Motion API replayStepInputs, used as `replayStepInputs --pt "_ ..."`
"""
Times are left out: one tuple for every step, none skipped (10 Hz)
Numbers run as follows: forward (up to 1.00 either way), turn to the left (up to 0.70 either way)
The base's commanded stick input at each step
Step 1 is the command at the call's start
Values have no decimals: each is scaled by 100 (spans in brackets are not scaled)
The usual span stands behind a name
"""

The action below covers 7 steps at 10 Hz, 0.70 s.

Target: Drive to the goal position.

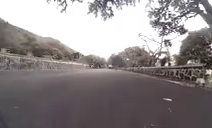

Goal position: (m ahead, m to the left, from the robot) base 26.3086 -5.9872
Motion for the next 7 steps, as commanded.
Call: replayStepInputs --pt "70 0" --pt "70 0" --pt "70 0" --pt "70 0" --pt "70 0" --pt "70 0" --pt "70 0"
